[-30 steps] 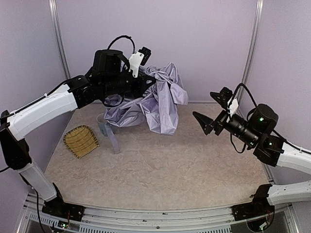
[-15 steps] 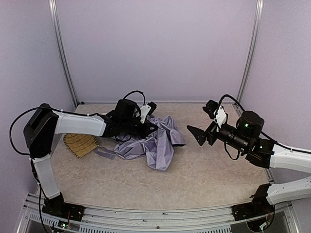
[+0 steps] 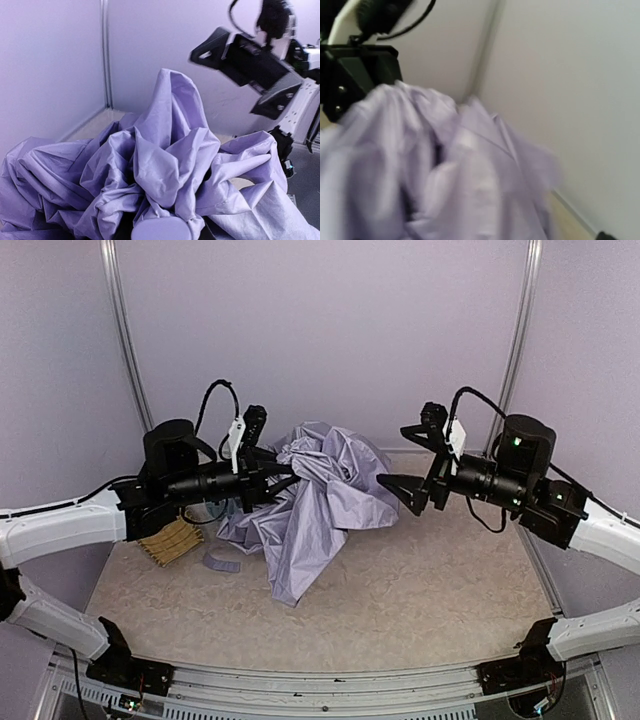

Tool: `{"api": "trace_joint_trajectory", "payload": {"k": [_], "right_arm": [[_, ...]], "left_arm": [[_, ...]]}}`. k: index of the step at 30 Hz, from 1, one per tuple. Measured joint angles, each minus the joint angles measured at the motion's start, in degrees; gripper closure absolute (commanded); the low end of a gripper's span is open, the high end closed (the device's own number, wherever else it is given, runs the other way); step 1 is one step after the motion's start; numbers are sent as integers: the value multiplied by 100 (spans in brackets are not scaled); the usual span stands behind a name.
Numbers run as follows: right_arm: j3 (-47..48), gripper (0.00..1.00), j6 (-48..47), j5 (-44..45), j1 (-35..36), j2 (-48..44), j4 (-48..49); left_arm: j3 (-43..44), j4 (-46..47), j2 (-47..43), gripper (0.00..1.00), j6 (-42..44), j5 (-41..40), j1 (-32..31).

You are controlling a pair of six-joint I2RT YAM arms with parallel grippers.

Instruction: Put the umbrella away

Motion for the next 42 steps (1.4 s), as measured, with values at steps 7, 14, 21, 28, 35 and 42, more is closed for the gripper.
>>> {"api": "trace_joint_trajectory", "payload": {"k": [7, 14, 21, 28, 35, 42], "right_arm": [[1220, 0, -37, -1213, 254, 916, -579], [1952, 3, -503, -1541, 763, 2439, -1471], [2122, 44, -763, -1462, 791, 2640, -1615], [1867, 83, -846, -1287, 817, 2507, -1386], [1714, 91, -605, -1045, 721, 2352, -1447], [1150, 100, -330, -957, 293, 1832, -1773]], "left_arm": [[-715, 1447, -590, 100, -109, 431, -348], [-876, 1659, -413, 100, -175, 450, -490], [-949, 1777, -407, 100, -260, 461, -507], [-1034, 1829, -411, 79, -234, 334, -533], [-1043, 1692, -452, 18, -120, 315, -603], [-1019, 1331, -787, 1, 35, 240, -284]]}}
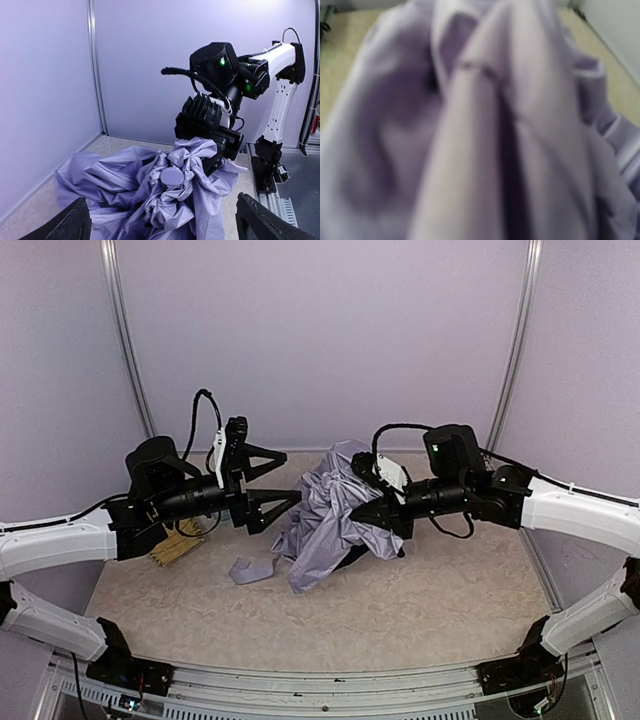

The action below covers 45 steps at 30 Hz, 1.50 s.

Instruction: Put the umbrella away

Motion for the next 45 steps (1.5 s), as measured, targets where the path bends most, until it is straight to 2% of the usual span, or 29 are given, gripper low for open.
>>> {"api": "trace_joint_trajectory", "payload": {"k": [5, 7, 10, 12, 15, 20, 23, 27, 29, 30, 34, 35, 37, 45], "right_arm": [[-387, 100, 136, 31, -474, -431, -435], [-345, 100, 131, -11, -728, -516, -579], [-4, 100, 35, -146, -1034, -568, -960], [466, 100, -81, -219, -1176, -568, -1294], [1270, 100, -181, -286, -1209, -568, -1615], [2481, 99, -87, -529, -1220, -540, -1978], [3023, 98, 52, -699, -1224, -435, -2271], [3154, 99, 177, -870, -1224, -407, -2505], [3154, 99, 243, -938, -1224, -387, -2599], [3154, 100, 273, -970, -1224, -374, -2627], [3154, 100, 374, -1108, -1224, -365, -2667], [3154, 100, 385, -1154, -1224, -365, -2662], [3154, 100, 391, -1257, -1224, -365, -2658], [3154, 100, 238, -1585, -1224, -365, -2817]], "left_arm": [[24, -273, -450, 3, 175, -133, 146], [22, -350, -590, 8, 260, -192, 170], [-11, -396, -680, 23, 376, -378, 232], [-127, -378, -654, 24, 422, -531, 295], [-400, -321, -481, 22, 496, -719, 339], [-909, 203, -17, 7, 765, -813, 337], [-914, 651, 286, 5, 997, -866, 319], [-800, 1080, 634, 5, 1228, -925, 319], [-632, 1252, 894, 13, 1252, -988, 319], [-564, 1340, 1019, 23, 1241, -1005, 319], [-474, 1593, 1370, 85, 1222, -1231, 330], [-474, 1615, 1438, 93, 1207, -1290, 345], [-476, 1624, 1543, 100, 1154, -1305, 407], [-525, 1790, 1670, 100, 1169, -1126, 612]]}}
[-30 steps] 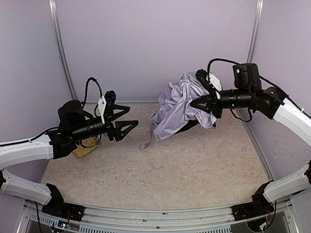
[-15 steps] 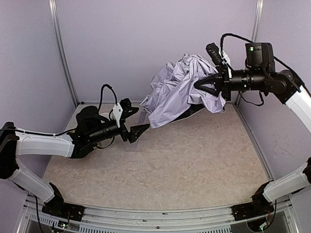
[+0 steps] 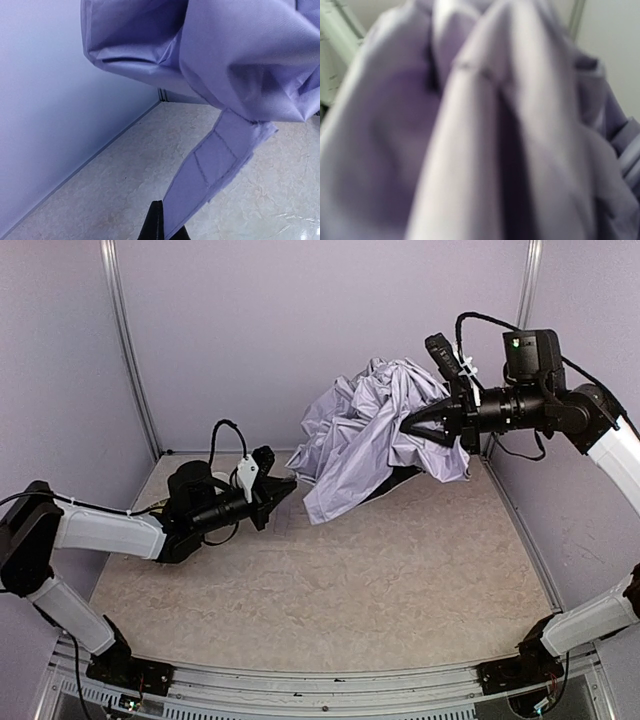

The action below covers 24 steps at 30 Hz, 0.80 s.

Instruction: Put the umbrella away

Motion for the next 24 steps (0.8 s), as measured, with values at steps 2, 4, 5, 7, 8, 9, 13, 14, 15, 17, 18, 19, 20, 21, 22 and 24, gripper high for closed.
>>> {"api": "trace_joint_trajectory", "payload": {"k": [2, 4, 5, 7, 8, 9, 13, 14, 15, 17, 18, 19, 20, 21, 22, 24], "right_arm": [[0, 100, -109, -251, 2, 2, -118], [-20, 100, -210, -470, 83, 9, -221], [-70, 100, -249, -490, 155, 7, -227], [-267, 100, -334, -380, 409, -15, -166], [-468, 100, -385, -195, 612, -63, -79], [-695, 100, -446, 26, 822, -114, 2], [-1655, 100, -782, 1154, 1753, -208, 254], [-1843, 100, -870, 1425, 1945, -186, 291], [-2002, 100, -964, 1683, 2122, -144, 315], [-2194, 100, -1121, 2094, 2398, 2, 348], [-2245, 100, -1200, 2317, 2531, 131, 352], [-2284, 100, -1257, 2514, 2647, 291, 376], [-2315, 100, -1309, 2708, 2758, 487, 389], [-2345, 100, -1342, 2879, 2861, 702, 389], [-2387, 100, -1366, 3021, 2944, 920, 389], [-2479, 100, -1377, 3239, 3058, 1309, 393]], "left_arm": [[184, -63, 273, 100, 72, 83, 85], [573, -212, 693, 100, 186, 138, 210], [817, -289, 918, 100, 247, 149, 260], [1241, -398, 1290, 100, 369, 229, 321], [1460, -431, 1471, 100, 428, 286, 345], [1661, -468, 1644, 100, 490, 334, 356], [2269, -581, 2214, 100, 726, 597, 356], [2382, -605, 2337, 100, 793, 654, 354], [2481, -629, 2450, 100, 852, 706, 354], [2625, -664, 2627, 100, 944, 758, 354], [2688, -671, 2706, 100, 994, 780, 356], [2747, -669, 2776, 100, 1038, 793, 356], [2817, -669, 2852, 100, 1088, 802, 356], [2870, -669, 2907, 100, 1119, 804, 356], [2946, -667, 2981, 100, 1147, 813, 354], [3075, -664, 3099, 100, 1189, 813, 350]]}}
